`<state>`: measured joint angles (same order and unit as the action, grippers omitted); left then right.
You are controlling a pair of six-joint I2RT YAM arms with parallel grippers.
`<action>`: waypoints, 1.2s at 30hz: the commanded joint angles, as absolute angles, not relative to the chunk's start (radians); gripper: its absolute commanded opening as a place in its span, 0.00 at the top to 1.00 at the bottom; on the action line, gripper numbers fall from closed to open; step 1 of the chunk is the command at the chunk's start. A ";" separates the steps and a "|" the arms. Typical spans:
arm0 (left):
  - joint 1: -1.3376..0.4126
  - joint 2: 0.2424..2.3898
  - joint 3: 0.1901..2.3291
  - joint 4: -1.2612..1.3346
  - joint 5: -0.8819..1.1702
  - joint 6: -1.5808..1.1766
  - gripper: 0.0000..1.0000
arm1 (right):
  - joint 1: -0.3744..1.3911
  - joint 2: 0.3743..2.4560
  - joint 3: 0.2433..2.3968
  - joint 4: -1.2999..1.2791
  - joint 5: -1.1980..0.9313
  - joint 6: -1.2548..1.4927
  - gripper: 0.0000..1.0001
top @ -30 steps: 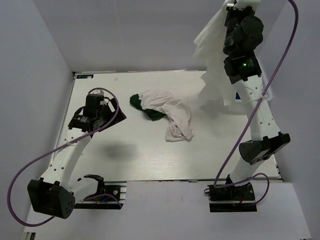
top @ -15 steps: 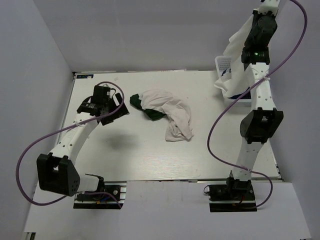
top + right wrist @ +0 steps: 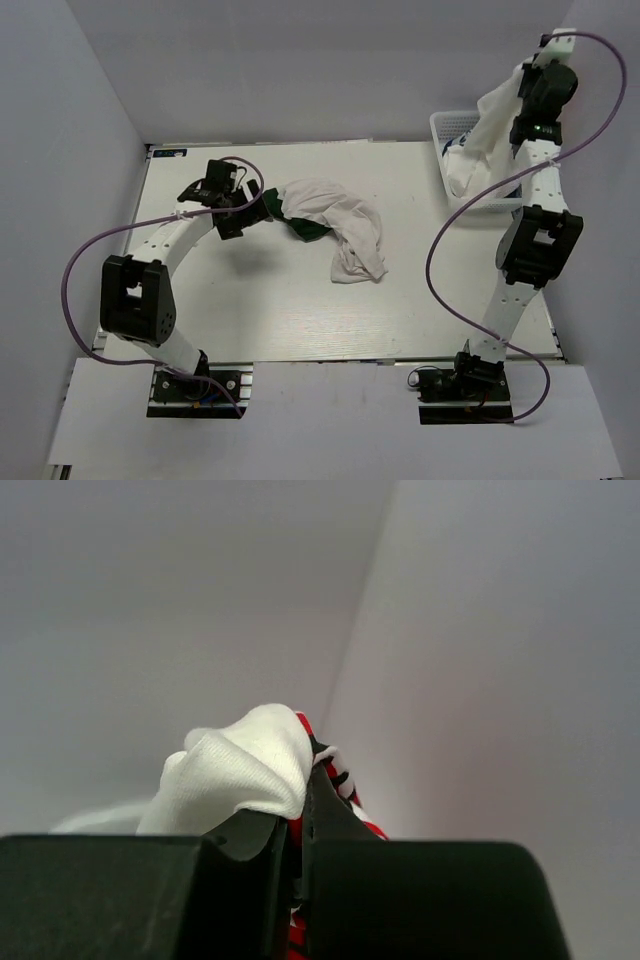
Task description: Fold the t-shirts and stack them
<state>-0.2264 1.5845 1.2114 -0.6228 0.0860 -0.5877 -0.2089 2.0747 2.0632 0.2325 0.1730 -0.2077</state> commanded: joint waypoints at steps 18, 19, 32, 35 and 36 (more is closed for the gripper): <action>-0.241 1.858 1.460 -0.581 0.161 -0.571 0.00 | -0.141 1.809 1.738 0.023 0.039 0.006 0.10; -0.241 1.871 1.491 -0.581 0.140 -0.571 0.00 | -0.129 1.786 1.735 0.008 -0.027 0.006 0.10; -0.230 2.222 1.968 -0.699 0.040 -0.491 0.00 | 0.204 1.436 1.215 -0.130 -0.037 0.035 0.10; -0.219 2.305 2.040 -0.710 0.076 -0.480 0.00 | 0.254 1.440 1.189 -0.118 -0.050 0.066 0.10; -0.219 2.322 2.054 -0.710 0.089 -0.480 0.00 | 0.267 1.448 1.189 -0.130 -0.042 0.063 0.10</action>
<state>-0.2260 2.3035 1.9976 -0.6571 0.0742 -0.5060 0.2207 1.4559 1.1835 -0.1299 -0.0437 0.0204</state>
